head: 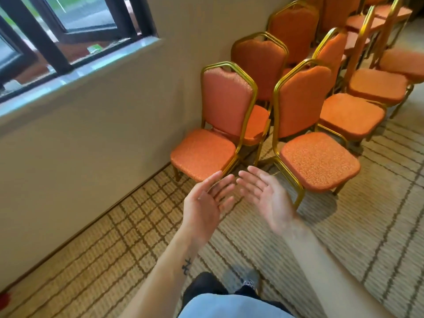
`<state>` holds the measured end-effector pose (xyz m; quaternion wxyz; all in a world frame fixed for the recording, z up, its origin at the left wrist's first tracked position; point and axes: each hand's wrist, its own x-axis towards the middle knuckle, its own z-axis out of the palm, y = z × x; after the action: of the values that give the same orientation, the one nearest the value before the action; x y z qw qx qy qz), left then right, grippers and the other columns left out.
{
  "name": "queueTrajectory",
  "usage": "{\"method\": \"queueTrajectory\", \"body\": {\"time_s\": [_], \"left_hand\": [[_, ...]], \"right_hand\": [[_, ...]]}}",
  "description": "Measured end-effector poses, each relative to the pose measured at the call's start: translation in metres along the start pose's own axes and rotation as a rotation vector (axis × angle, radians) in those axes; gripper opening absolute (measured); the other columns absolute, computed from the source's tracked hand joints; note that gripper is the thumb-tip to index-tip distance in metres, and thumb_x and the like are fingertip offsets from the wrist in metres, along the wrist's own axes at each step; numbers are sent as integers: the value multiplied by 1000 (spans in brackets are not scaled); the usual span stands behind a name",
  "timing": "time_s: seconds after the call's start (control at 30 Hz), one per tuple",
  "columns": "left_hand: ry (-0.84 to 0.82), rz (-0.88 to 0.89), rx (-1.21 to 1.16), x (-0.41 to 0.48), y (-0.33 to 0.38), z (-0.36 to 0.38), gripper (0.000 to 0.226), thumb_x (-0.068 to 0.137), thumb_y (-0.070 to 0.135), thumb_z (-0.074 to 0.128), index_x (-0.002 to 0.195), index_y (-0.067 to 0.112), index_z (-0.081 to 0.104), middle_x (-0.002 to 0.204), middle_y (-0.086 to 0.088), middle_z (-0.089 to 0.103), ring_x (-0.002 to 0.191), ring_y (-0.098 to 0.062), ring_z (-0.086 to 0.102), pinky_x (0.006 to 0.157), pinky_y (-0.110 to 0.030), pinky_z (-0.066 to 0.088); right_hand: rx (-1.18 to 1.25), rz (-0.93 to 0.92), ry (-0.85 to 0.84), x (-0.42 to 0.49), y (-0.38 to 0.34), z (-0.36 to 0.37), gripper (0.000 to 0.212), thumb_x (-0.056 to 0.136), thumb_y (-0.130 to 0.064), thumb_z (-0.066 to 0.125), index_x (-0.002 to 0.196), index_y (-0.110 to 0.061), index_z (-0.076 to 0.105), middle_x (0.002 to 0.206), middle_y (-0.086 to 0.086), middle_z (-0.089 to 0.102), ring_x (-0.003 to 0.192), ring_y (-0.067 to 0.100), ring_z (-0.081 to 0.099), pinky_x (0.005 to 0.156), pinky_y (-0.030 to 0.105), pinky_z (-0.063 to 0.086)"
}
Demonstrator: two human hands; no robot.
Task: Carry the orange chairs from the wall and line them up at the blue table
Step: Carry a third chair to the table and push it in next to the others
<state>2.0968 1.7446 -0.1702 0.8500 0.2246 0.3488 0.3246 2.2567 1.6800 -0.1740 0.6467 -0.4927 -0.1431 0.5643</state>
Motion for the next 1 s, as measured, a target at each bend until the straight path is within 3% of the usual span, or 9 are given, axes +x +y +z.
{"method": "queueTrajectory", "body": {"time_s": [0.33, 0.53, 0.7, 0.93, 1.0], "left_hand": [[42, 21, 22, 161, 53, 55, 60, 85, 31, 58, 139, 4, 58, 133, -20, 67, 125, -37, 62, 118, -54, 35], [-52, -60, 0, 271, 93, 88, 56, 90, 31, 54, 140, 6, 56, 136, -18, 66, 121, -32, 65, 112, -48, 42], [-132, -158, 117, 350, 117, 129, 46, 102, 27, 45, 142, 6, 55, 134, -16, 67, 132, -36, 57, 115, -49, 41], [-160, -212, 150, 428, 112, 181, 46, 106, 28, 37, 144, 7, 53, 134, -16, 67, 129, -34, 59, 107, -47, 46], [-159, -207, 158, 450, 105, 198, 45, 105, 29, 38, 142, 8, 54, 134, -16, 67, 129, -35, 59, 111, -51, 44]], "right_hand": [[-16, -14, 38, 151, -73, -6, 38, 106, -30, 41, 136, -11, 56, 126, 8, 71, 120, 22, 66, 108, 45, 46], [-39, -69, 125, 244, -122, -5, 38, 106, -29, 43, 136, -11, 57, 128, 10, 70, 120, 22, 66, 105, 43, 48], [-7, -145, 252, 289, -165, -24, 37, 107, -30, 43, 135, -12, 58, 126, 8, 71, 118, 23, 67, 102, 42, 50], [68, -147, 351, 339, -202, -74, 36, 106, -30, 43, 134, -13, 59, 126, 7, 71, 118, 23, 67, 104, 42, 48], [78, -156, 354, 358, -217, -91, 36, 107, -28, 43, 134, -13, 59, 126, 7, 71, 118, 22, 67, 104, 43, 49]]}}
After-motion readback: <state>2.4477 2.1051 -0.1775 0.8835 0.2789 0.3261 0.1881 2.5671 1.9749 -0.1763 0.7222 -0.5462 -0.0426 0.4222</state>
